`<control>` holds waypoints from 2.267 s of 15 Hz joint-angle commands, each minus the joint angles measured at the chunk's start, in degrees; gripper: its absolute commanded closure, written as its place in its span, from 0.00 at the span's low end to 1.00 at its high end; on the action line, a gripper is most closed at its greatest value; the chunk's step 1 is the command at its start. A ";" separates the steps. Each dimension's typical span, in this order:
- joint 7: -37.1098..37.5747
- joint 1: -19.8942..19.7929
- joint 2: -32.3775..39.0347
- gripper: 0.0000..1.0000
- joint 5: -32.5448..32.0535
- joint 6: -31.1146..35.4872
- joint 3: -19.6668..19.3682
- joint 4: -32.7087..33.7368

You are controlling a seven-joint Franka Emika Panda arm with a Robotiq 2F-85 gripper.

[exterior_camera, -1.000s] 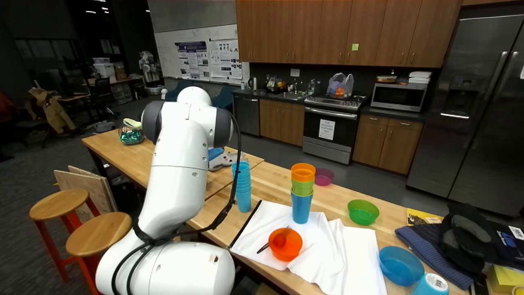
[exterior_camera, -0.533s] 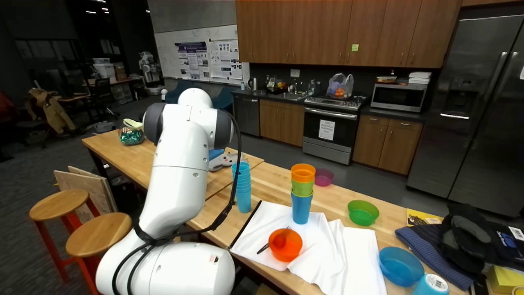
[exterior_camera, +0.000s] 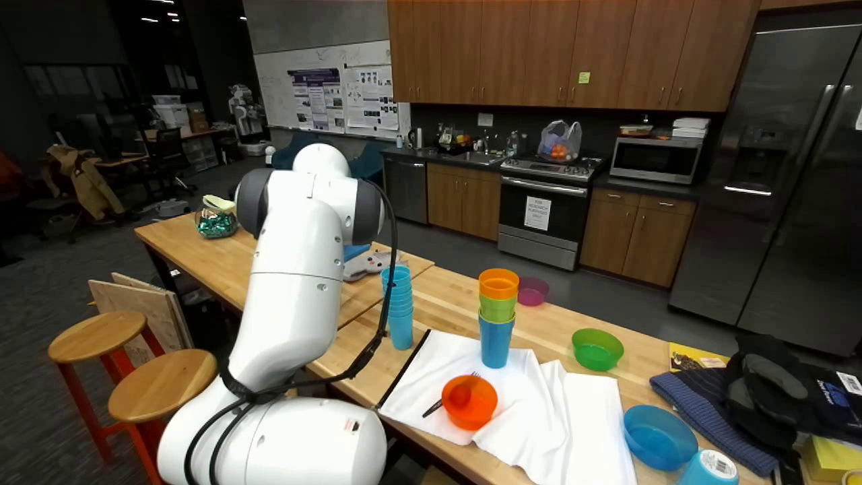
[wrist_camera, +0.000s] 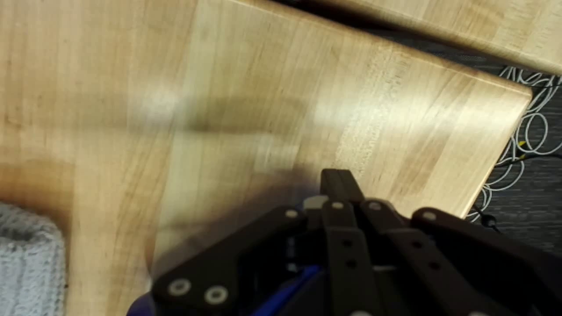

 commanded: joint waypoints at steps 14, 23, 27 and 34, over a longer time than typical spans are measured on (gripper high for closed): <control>9.85 -0.58 -0.55 0.32 3.54 3.19 0.63 -1.40; 31.36 3.68 -0.04 0.00 -0.76 11.86 -2.02 -4.82; 44.73 8.30 2.91 0.00 -5.93 24.32 -5.94 -4.54; 59.28 14.57 4.03 0.26 -11.86 34.52 -15.45 -4.31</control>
